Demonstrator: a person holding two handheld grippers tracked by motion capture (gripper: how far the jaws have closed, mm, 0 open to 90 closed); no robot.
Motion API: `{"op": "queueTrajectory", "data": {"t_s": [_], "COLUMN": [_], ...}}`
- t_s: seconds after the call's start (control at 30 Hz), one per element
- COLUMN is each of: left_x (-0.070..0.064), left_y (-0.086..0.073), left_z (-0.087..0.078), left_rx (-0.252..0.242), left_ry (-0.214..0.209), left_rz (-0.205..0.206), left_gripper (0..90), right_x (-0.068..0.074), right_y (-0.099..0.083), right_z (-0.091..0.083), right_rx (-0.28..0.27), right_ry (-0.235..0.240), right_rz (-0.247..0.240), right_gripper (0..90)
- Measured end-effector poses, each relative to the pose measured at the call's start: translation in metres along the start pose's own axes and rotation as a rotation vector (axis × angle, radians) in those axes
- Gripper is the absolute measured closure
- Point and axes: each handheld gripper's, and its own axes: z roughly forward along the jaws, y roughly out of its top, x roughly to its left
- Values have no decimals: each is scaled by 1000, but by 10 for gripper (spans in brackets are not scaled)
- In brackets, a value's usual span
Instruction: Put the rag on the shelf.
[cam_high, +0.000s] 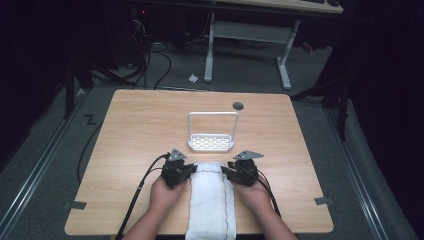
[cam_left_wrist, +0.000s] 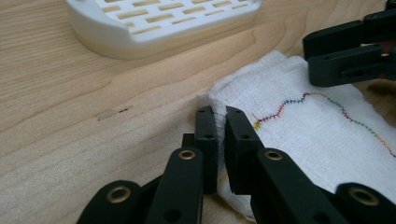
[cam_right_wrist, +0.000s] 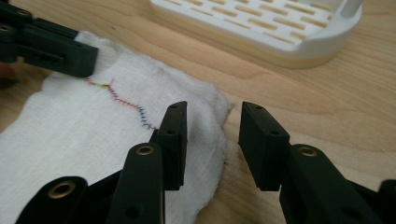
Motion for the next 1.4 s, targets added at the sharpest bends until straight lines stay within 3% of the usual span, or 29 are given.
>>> {"op": "queueTrajectory", "data": {"t_s": [0.03,0.2,0.33,0.53,0.57,0.73,0.83,1.03,1.13,1.4], "left_x": [0,0,0,-1,-1,-2,-1,-2,-5,-7], "left_y": [0,0,-1,-1,-1,-1,-2,-5,-6,-1], "left_z": [0,0,-1,-1,0,-1,-1,-7,-10,-21], "left_rx": [0,2,4,5,4,8,4,-54,-85,-134], "left_ry": [-1,-5,-7,-5,-5,-1,-6,-21,-19,-36], "left_rz": [-1,-2,-3,0,1,13,5,6,25,5], "left_gripper": [843,843,843,838,834,829,836,845,850,852], "right_x": [-4,-1,5,5,5,3,3,5,6,10], "right_y": [-1,-1,-2,-3,-4,-4,-5,-4,-3,0], "right_z": [3,4,4,4,4,4,4,2,-3,-21], "right_rx": [-1,2,1,0,-6,-3,-9,-25,-55,-143], "right_ry": [18,19,0,14,26,62,60,49,44,54], "right_rz": [6,-2,-49,-46,-46,-26,-42,-46,-56,-65], "right_gripper": [623,664,691,734,782,816,828,838,838,838]}}
